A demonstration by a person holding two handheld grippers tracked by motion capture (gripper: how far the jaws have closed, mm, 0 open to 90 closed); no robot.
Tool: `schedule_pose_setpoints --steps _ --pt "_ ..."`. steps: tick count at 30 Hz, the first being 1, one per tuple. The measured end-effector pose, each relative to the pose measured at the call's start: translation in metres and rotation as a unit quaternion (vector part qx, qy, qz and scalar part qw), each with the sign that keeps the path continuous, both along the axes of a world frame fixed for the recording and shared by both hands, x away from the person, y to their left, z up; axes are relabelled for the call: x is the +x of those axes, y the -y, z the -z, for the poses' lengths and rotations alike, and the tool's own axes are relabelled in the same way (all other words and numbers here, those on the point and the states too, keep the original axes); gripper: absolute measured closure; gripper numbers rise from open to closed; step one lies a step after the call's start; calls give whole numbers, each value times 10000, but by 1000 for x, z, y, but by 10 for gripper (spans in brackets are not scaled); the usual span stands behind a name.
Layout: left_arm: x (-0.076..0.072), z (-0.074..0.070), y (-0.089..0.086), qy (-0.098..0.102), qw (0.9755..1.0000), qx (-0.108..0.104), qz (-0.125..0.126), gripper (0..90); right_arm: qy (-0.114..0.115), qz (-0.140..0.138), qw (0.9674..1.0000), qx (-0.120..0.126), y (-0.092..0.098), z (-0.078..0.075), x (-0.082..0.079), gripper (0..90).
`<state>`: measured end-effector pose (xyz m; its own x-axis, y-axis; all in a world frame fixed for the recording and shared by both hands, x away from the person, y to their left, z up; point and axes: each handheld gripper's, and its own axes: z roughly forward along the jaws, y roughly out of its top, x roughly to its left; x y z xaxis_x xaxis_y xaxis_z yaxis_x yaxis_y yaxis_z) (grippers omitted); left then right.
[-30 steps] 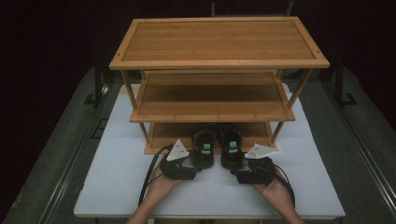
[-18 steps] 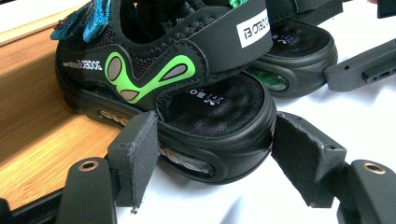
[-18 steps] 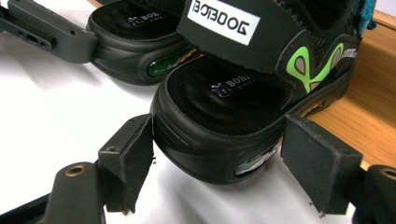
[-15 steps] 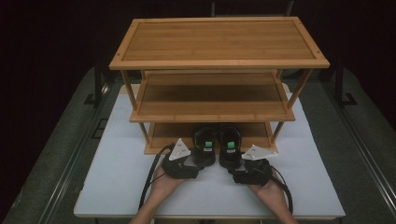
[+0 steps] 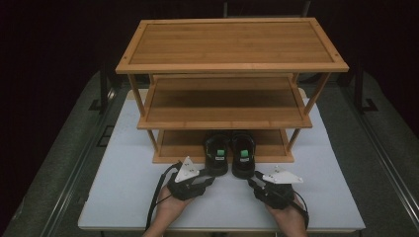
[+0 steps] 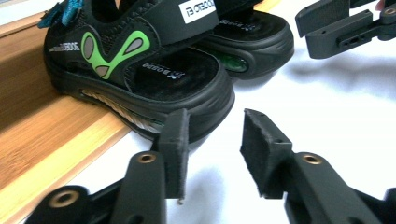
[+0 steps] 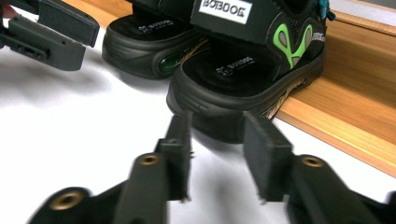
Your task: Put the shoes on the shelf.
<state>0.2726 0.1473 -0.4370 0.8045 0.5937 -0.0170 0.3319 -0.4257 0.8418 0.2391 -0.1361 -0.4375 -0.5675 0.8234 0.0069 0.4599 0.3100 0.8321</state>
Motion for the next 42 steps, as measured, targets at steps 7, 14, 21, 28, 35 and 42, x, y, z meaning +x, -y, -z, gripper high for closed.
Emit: schedule_pose_setpoints --steps 7,14,21,28,35,42 --pt "2 0 5 64 9999 67 -76 682 5 47 9999 -129 -9 2 1 758" --pt "3 -1 13 224 9992 219 -228 702 161 134 9994 -278 -17 0 5 764" --pt "10 1 16 276 9984 242 -432 701 277 237 9987 -357 -22 1 16 762" --pt "20 3 20 387 9966 384 -614 699 335 323 9983 -363 -26 3 25 761" --pt "29 5 23 411 9955 403 -752 697 430 424 9970 -485 -30 5 36 759" --pt "37 6 25 420 9947 419 -835 693 457 496 9964 -522 -33 7 43 758"
